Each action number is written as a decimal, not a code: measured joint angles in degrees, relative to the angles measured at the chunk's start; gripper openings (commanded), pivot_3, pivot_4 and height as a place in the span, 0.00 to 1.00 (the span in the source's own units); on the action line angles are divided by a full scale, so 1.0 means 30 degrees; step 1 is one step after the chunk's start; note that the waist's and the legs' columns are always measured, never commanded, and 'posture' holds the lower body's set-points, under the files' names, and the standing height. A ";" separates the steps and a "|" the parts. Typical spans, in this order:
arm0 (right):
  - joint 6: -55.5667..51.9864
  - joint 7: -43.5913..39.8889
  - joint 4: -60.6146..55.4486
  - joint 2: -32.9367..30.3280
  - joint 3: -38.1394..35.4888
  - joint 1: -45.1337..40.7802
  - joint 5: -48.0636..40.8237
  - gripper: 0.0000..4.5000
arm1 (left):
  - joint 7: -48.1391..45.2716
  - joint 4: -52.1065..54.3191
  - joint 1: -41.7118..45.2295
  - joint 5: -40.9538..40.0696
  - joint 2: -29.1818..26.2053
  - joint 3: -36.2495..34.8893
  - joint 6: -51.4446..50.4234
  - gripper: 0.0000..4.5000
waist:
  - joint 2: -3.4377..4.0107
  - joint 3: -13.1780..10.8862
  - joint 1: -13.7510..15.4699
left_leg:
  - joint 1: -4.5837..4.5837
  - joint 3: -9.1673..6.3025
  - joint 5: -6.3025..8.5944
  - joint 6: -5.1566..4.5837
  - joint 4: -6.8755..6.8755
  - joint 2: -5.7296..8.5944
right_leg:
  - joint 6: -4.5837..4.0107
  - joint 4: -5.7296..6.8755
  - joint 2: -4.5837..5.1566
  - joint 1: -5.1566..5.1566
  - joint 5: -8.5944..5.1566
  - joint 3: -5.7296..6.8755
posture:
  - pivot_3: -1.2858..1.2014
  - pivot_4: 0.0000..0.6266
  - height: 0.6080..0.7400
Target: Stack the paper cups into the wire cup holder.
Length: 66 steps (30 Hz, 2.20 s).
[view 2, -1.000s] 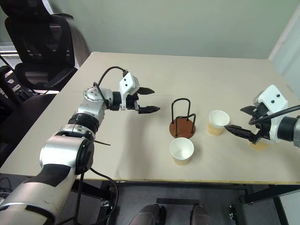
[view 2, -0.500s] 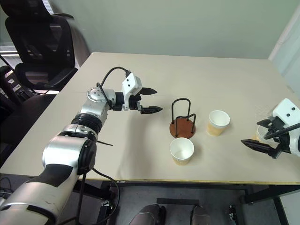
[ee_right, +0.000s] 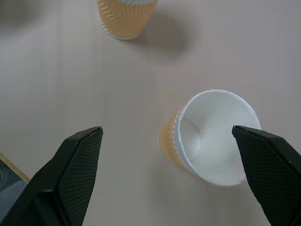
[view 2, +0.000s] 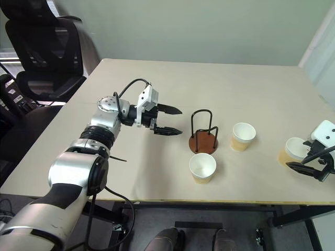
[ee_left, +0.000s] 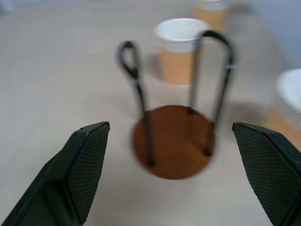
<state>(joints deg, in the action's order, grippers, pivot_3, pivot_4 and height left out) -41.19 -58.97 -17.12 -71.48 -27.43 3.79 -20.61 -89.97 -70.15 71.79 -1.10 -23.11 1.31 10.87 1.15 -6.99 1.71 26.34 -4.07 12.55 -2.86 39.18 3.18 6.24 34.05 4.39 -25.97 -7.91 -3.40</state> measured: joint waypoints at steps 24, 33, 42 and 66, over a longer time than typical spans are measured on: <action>0.4556 -0.1845 0.4255 -0.1121 0.6608 -0.4165 0.3355 1.00 | -0.0236 0.3985 -0.0341 -0.6947 -0.2878 0.5171 -0.3311 0.99 | -0.0001 0.0000 -0.0022 | 0.0002 -0.0010 -0.0036 -0.0020 0.0029 -0.0002 | 0.0022 -0.0008 0.0026 0.0039 0.0025 -0.0009 | 0.52 0.24 1.00; 0.6811 -0.2954 0.6547 -0.0890 1.0143 -0.7176 0.5867 0.72 | -0.0244 0.4282 -0.0382 -0.7076 -0.2997 0.5228 -0.3316 1.00 | 0.0001 0.0000 -0.0049 | 0.0002 -0.0009 -0.0043 -0.0042 0.0024 -0.0003 | 0.0031 -0.0008 0.0033 0.0037 0.0042 -0.0007 | 0.52 0.24 1.00; 0.7880 -0.4364 0.7500 -0.0849 1.1098 -0.8312 0.6640 0.01 | -0.0246 0.4290 -0.0388 -0.7072 -0.3122 0.5309 -0.3307 1.00 | 0.0000 0.0000 -0.0041 | 0.0006 -0.0011 -0.0045 -0.0041 0.0017 -0.0003 | -0.0011 -0.0015 0.0040 0.0039 0.0019 0.0000 | 0.52 0.24 1.00; 0.5476 -0.5813 0.5168 -0.1777 0.9267 -1.2071 0.5167 0.01 | -0.0254 0.3382 -0.0373 -0.6488 -0.3173 0.5367 -0.3061 1.00 | 0.0018 -0.0009 -0.0131 | 0.0004 -0.0017 -0.0048 -0.0032 -0.0022 -0.0005 | -0.0148 -0.0010 0.0035 0.0019 -0.0048 0.0005 | 0.52 0.24 1.00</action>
<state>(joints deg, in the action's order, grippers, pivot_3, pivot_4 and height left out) -24.76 -76.41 -1.62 -76.81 0.37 -32.42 -5.11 -90.73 -60.00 70.67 -20.56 -32.63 17.41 1.69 1.20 -7.02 1.31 26.35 -4.12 12.41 -2.95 39.11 3.17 5.80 34.02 4.50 -25.91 -8.06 -3.38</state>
